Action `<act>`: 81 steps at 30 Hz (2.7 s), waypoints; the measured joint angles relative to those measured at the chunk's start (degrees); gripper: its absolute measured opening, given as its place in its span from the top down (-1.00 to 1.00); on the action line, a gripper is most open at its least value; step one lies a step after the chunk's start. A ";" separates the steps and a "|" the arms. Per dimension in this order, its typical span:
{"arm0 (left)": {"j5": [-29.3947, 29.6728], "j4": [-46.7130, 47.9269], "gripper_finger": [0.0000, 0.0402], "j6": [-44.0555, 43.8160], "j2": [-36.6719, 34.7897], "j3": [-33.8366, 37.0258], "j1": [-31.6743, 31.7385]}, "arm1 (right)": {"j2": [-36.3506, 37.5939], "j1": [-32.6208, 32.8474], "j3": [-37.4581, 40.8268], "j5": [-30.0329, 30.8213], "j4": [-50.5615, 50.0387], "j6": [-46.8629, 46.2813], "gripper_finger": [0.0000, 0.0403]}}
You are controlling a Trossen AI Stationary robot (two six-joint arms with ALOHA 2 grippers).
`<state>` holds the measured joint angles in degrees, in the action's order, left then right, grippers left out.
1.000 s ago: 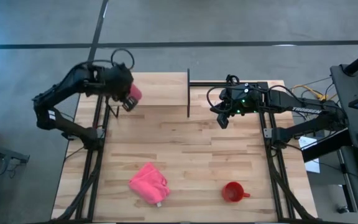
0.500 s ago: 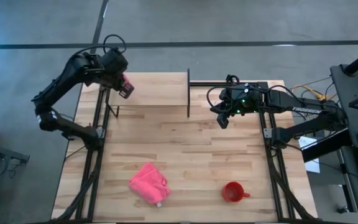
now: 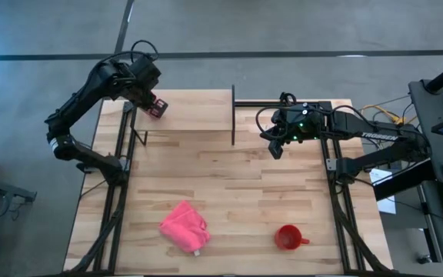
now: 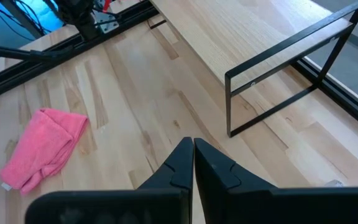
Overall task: Stack small to large cups/mugs on shelf
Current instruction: Put the pink cup on the shelf
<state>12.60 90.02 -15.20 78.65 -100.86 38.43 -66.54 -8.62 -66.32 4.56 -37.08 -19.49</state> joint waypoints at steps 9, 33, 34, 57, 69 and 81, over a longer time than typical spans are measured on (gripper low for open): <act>-0.09 0.00 1.00 1.13 0.07 0.00 0.45 | 0.00 -0.02 0.00 0.00 0.01 0.09 0.96; -0.59 -0.01 1.00 7.16 4.27 0.22 0.61 | 0.00 0.00 0.00 0.00 0.00 0.20 0.96; -0.58 0.00 1.00 7.16 4.17 0.22 0.61 | 0.00 -0.02 0.00 0.02 0.00 0.20 0.96; -0.65 0.02 1.00 10.07 2.68 0.19 0.61 | 0.00 -0.01 0.00 0.02 0.00 0.20 0.96; -0.66 0.00 1.00 11.47 2.67 0.17 0.61 | 0.00 -0.02 0.00 0.02 0.02 0.00 0.96; -0.66 0.00 0.88 11.68 2.68 0.20 0.61 | 0.00 0.00 0.00 0.02 0.02 0.02 0.96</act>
<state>11.94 90.02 -3.52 81.33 -100.66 39.05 -66.54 -8.62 -66.32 4.58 -37.06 -19.46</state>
